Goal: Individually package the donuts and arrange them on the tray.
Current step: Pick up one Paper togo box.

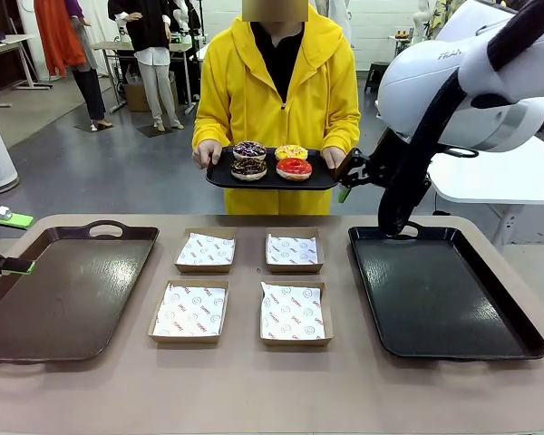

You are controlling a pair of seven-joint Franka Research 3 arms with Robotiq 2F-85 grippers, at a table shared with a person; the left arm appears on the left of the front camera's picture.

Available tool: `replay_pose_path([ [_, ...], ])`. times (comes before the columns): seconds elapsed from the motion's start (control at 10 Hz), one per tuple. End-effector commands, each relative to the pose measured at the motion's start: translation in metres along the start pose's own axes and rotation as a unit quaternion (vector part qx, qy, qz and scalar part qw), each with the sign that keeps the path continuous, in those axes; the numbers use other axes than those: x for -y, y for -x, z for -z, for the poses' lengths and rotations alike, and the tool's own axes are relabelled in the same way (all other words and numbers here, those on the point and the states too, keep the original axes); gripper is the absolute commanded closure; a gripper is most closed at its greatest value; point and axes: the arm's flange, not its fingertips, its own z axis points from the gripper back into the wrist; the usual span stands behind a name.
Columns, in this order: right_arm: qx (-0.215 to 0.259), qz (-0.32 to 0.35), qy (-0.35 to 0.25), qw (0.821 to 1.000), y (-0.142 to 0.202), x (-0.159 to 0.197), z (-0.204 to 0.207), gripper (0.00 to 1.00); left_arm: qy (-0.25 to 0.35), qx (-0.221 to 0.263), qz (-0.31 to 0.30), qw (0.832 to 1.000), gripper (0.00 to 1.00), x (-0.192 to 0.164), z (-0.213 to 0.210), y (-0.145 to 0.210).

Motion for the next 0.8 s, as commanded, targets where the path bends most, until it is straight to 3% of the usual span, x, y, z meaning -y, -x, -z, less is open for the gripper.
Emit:
replay_pose_path([
  [0.0,0.001,-0.002,0.003,1.0,-0.0029,-0.0052,0.0066,0.0,0.011,0.004,0.0,1.0,0.0,0.0009,-0.0009,-0.0002],
  [0.7,0.001,-0.002,0.003,1.0,-0.0029,-0.0052,0.0066,0.0,0.011,0.004,0.0,1.0,0.0,0.0009,-0.0009,-0.0002],
])
